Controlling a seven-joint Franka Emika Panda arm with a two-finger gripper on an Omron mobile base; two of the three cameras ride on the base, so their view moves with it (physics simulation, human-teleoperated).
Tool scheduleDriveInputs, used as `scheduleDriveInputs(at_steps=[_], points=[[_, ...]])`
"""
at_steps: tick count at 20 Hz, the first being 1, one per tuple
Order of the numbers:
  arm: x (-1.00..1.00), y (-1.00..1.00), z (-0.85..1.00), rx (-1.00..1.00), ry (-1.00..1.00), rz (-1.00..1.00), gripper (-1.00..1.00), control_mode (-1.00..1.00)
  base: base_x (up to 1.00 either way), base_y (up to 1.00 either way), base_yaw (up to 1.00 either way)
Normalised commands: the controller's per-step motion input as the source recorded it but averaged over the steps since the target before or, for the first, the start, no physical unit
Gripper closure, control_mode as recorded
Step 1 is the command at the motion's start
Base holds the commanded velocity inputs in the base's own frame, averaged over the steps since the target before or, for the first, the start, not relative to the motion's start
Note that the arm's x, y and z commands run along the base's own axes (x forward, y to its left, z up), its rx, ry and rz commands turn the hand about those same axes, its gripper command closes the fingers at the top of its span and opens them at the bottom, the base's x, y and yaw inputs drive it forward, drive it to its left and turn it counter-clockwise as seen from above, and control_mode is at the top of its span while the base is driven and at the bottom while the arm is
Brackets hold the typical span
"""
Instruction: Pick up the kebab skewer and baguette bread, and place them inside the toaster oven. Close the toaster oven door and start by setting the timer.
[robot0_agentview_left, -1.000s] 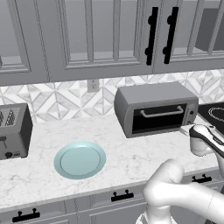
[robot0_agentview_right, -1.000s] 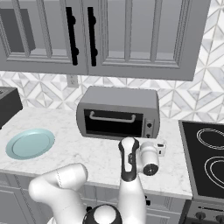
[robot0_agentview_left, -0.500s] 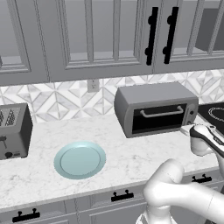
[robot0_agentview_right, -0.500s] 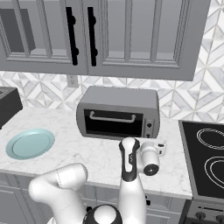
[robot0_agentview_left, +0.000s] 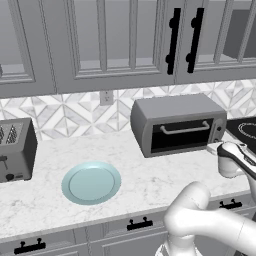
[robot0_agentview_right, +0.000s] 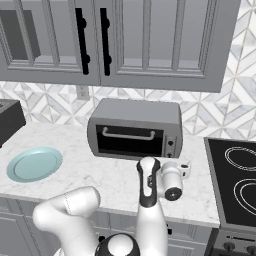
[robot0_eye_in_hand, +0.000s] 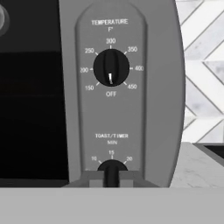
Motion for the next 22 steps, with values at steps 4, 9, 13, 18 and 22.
scheduleDriveInputs(at_steps=[4, 9, 13, 18, 22], points=[[0.18, 0.08, 0.00, 0.00, 0.00, -0.01, 1.00, -1.00, 0.00, 0.00, 0.00], [0.13, 0.13, 0.00, 0.00, 0.00, -0.01, 1.00, -1.00, 0.00, 0.00, 0.00], [0.00, 0.08, 0.00, 0.00, 0.00, 0.00, 1.00, -1.00, 0.00, 0.00, 0.00], [0.00, 0.02, 0.00, 0.00, 0.00, 0.00, 1.00, -1.00, 0.00, 0.00, 0.00], [0.00, 0.00, 0.02, 0.05, 0.00, -0.03, 1.00, -1.00, 0.00, 0.00, 0.00]])
